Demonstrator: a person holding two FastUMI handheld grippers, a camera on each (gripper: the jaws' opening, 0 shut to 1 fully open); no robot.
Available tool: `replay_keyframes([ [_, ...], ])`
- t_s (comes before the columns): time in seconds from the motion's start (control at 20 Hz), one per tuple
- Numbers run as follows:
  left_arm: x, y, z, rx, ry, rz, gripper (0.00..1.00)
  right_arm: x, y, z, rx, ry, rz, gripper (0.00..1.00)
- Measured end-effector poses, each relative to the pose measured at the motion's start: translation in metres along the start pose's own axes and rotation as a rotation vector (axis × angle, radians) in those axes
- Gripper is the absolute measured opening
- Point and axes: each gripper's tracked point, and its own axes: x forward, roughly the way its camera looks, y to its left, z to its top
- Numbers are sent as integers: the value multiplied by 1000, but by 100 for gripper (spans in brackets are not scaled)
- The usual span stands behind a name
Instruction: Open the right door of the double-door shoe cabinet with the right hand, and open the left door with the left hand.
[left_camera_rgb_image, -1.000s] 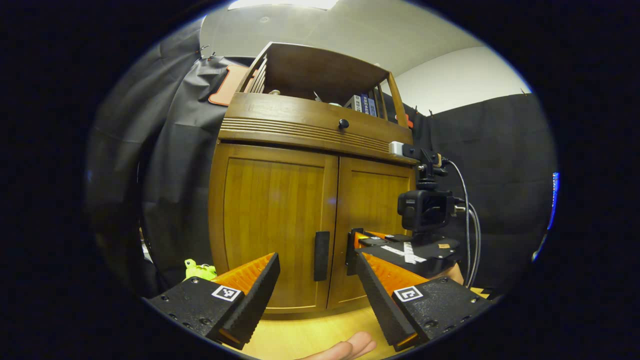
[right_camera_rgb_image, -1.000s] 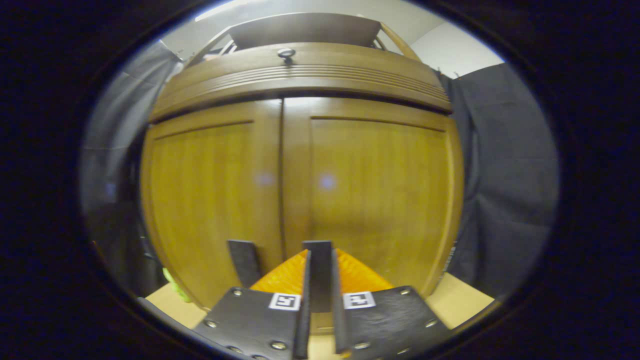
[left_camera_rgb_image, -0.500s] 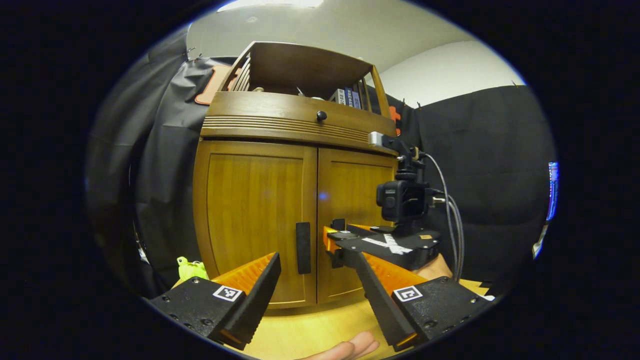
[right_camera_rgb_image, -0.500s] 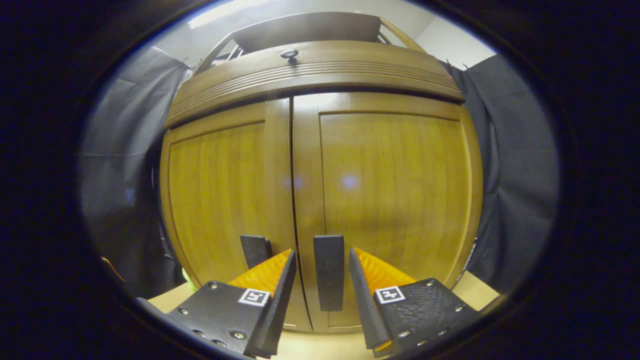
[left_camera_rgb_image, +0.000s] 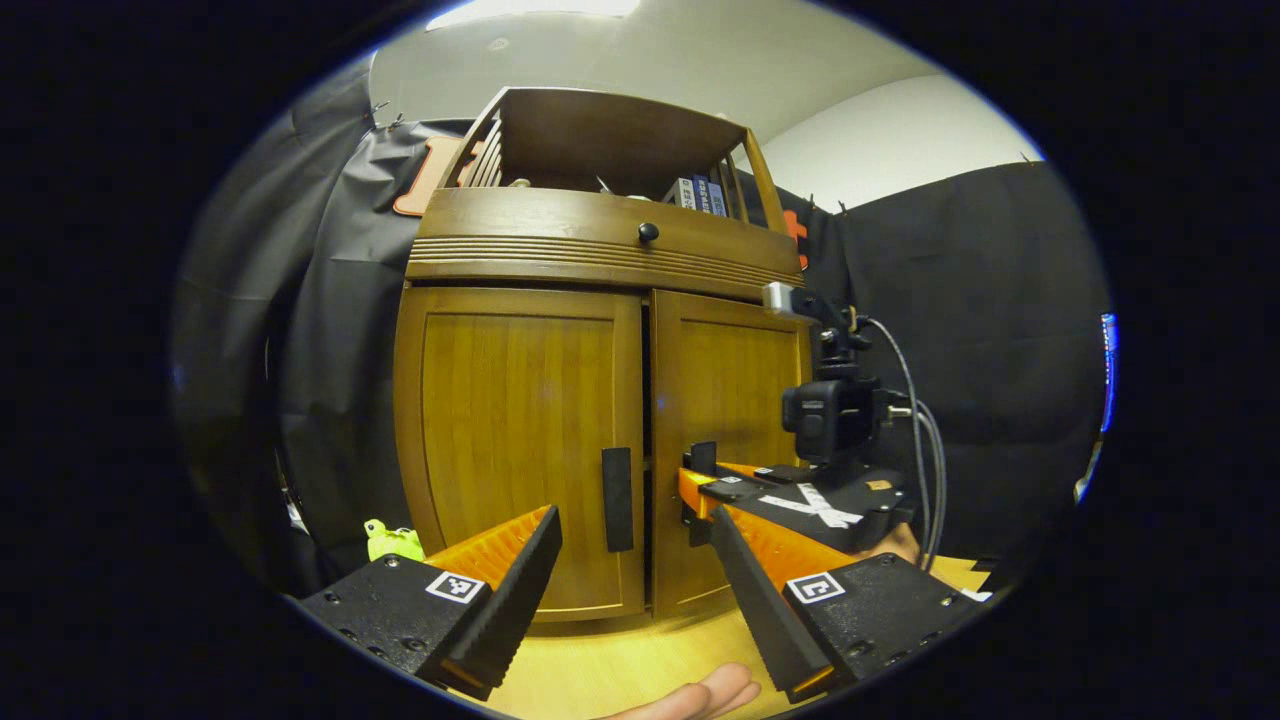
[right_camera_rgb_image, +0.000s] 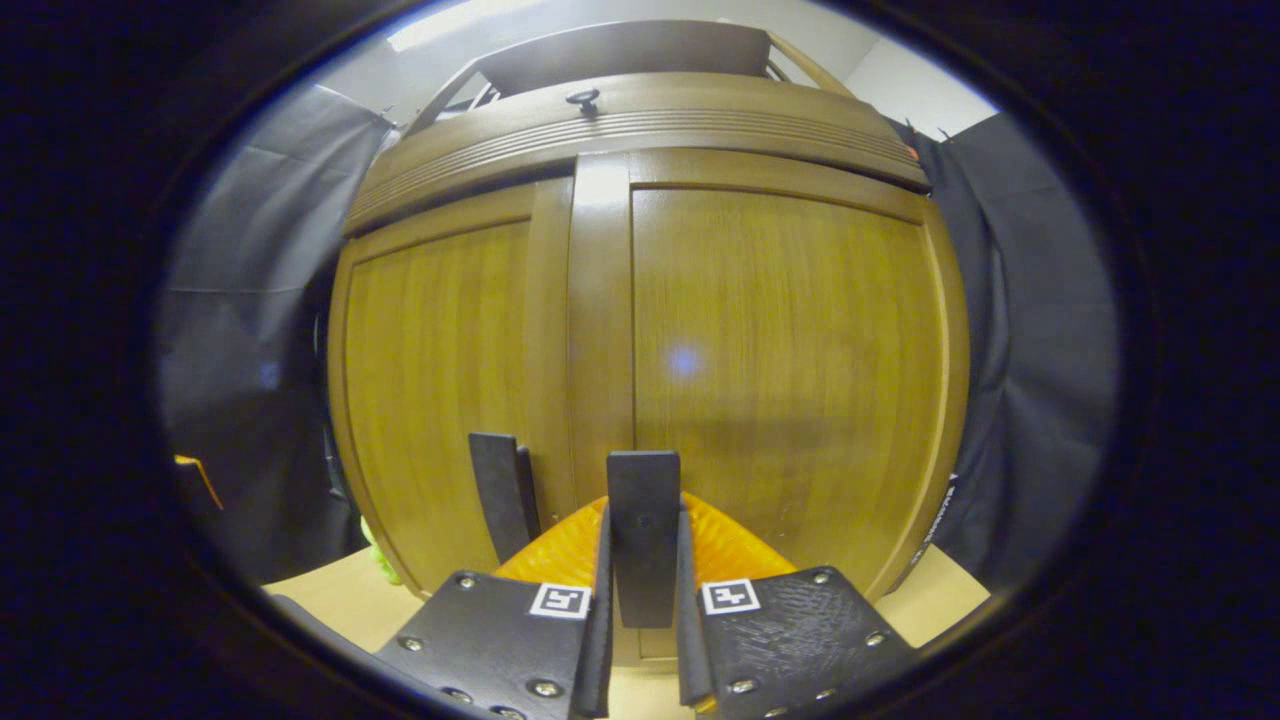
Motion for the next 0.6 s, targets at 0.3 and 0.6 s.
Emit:
replay_keyframes([
  [0.3,-1,-9,0,27,-10,-13,94,-43,-11,-1,16,25,61,26],
  [0.6,-8,-18,-3,11,-6,-28,94,-78,-28,1,37,48,127,26],
])
